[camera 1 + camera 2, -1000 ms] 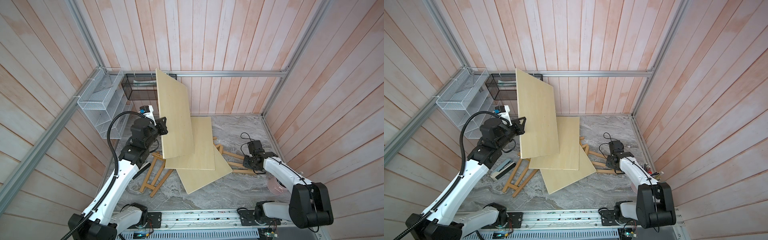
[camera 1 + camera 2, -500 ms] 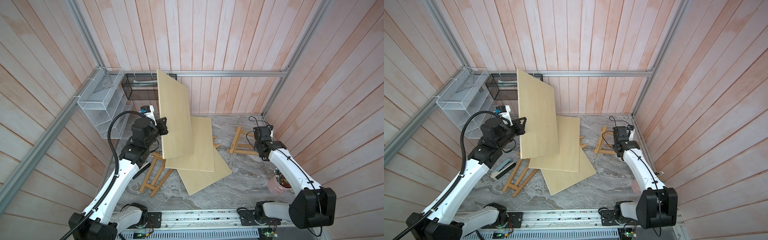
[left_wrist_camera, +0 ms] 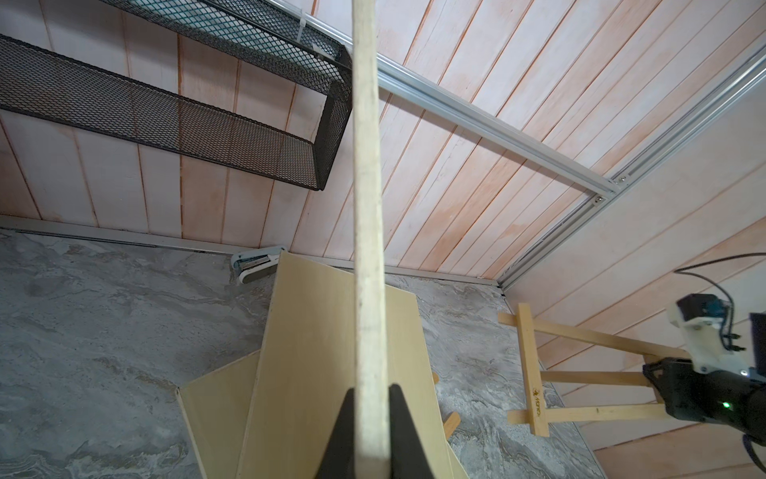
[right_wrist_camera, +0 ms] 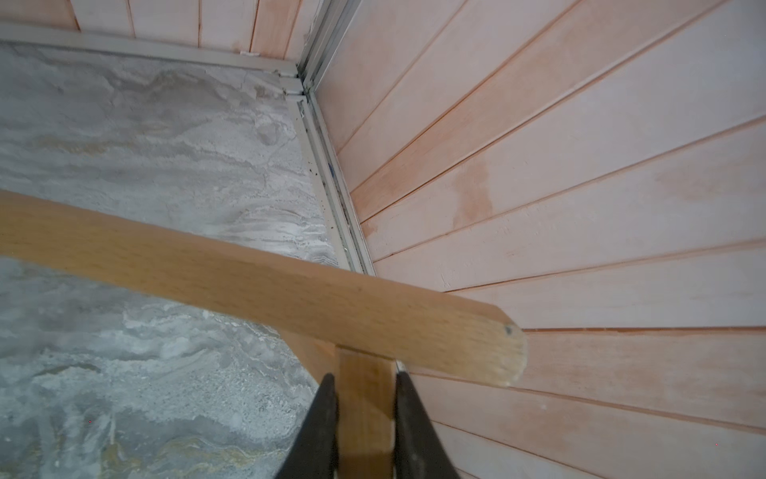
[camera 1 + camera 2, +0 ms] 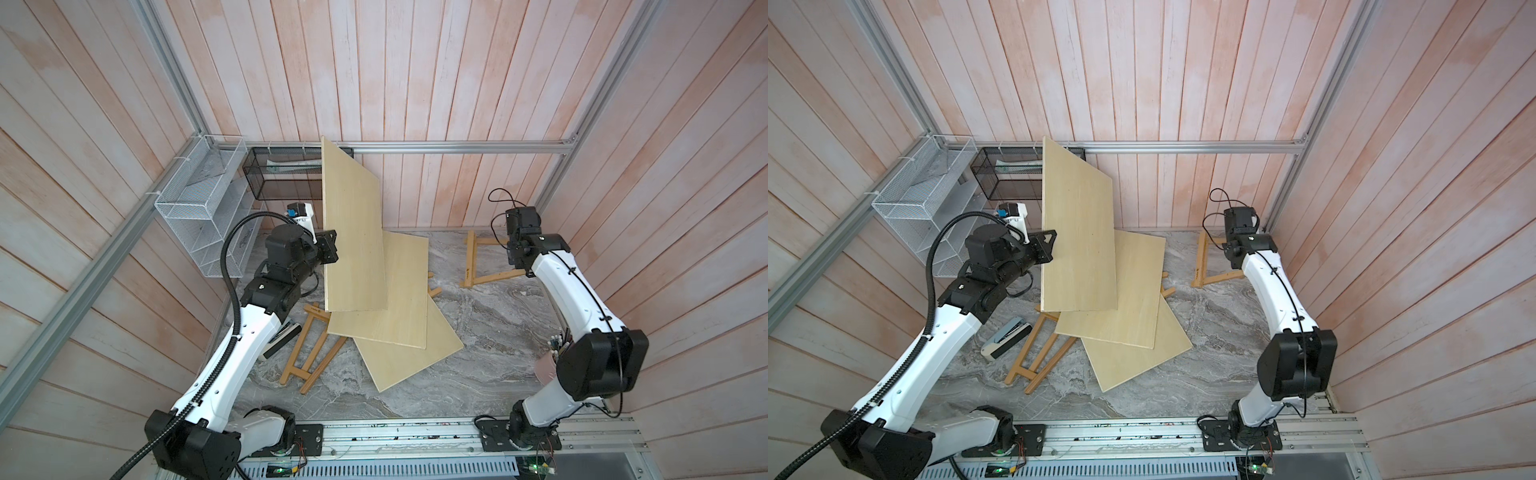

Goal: Assemble the easel
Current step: Place the easel at the corner of the board.

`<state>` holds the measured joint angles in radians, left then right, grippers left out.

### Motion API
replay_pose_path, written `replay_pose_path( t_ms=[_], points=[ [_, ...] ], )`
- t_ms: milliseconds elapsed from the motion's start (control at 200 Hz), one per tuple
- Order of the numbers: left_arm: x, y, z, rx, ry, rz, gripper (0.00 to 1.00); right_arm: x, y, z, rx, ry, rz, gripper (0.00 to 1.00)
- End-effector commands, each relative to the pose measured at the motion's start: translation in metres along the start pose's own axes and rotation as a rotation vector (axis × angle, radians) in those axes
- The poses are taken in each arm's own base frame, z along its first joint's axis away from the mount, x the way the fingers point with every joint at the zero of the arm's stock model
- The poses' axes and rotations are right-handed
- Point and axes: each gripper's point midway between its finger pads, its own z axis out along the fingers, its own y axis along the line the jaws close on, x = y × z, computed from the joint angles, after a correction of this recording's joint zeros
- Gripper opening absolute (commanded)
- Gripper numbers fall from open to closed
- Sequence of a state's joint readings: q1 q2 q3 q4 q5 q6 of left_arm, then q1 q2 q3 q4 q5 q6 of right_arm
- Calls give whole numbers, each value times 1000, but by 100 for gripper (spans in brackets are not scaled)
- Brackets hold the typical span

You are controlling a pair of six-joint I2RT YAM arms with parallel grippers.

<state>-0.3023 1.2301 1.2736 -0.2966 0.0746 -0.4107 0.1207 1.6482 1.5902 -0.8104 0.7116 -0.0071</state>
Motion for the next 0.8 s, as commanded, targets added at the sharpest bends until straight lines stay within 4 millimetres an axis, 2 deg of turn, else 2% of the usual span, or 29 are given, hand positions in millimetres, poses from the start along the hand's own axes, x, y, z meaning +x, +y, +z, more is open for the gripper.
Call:
replay_pose_path(
  t_ms=[0,215,395,600,790],
  points=[
    [-25,-9,-8,8,-65,172,0,-7,-8,2,59,28,-94,0],
    [-22,-10,-8,14,-27,171,0,-14,8,21,186,82,-235,0],
    [-18,-15,-10,36,3,149,0,-14,53,32,163,80,-330,0],
    [-29,-17,-21,21,-13,162,0,-17,101,38,148,83,-413,0],
    [-39,-19,-28,9,-31,167,0,-13,126,48,154,95,-458,0]
  ],
)
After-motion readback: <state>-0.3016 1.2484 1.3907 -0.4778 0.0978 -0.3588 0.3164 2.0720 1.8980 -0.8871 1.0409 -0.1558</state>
